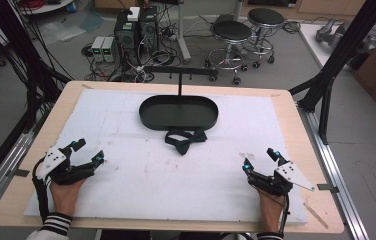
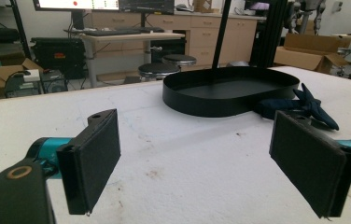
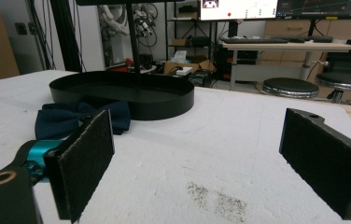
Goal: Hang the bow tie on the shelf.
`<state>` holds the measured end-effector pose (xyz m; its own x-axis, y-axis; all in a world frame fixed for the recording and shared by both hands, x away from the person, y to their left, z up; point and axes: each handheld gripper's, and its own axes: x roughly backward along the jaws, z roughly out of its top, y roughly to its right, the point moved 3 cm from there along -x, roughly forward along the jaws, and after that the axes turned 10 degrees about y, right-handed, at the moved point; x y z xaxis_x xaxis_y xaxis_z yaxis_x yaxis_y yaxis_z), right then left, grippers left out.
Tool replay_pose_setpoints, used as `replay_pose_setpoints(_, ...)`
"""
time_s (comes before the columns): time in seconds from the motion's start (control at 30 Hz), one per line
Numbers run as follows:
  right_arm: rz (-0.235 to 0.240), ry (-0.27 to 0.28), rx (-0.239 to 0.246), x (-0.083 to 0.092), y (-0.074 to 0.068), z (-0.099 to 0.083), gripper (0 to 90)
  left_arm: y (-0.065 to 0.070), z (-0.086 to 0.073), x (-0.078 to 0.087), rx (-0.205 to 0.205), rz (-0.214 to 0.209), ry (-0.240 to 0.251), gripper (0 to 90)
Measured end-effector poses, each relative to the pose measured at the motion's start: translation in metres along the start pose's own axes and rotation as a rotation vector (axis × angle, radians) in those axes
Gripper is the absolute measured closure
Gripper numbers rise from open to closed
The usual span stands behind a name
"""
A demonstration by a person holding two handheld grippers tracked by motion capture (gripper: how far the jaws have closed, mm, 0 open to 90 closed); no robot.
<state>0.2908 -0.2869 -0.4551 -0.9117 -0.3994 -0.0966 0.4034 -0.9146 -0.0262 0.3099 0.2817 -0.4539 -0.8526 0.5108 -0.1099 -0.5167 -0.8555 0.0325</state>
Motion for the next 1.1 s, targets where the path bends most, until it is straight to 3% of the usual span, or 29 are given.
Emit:
replay_pose_setpoints(0.2, -0.005, -0.005, -0.018, -0.0001, 0.0009, 0.0, 9.2, 0.0011, 0.0, 0.0009, -0.012, -0.002, 0.009, 16.7)
replay_pose_setpoints(0.63, -0.023, -0.003, -0.004, -0.0003, 0.0007, 0.0001, 9.1, 0.0014, 0.0001, 0.0009, -0.014, -0.003, 0.008, 16.8)
replay_pose_setpoints(0.97, -0.001, -0.025, -0.027, -0.0016, 0.0025, 0.0006, 9.1, 0.0015, 0.0001, 0.0009, -0.017, -0.005, 0.007, 16.8)
replay_pose_setpoints(1.1, 0.019, -0.071, -0.121, -0.0017, 0.0032, 0.0011, 9.1, 0.0018, 0.0001, 0.0008, -0.018, -0.005, 0.008, 16.8)
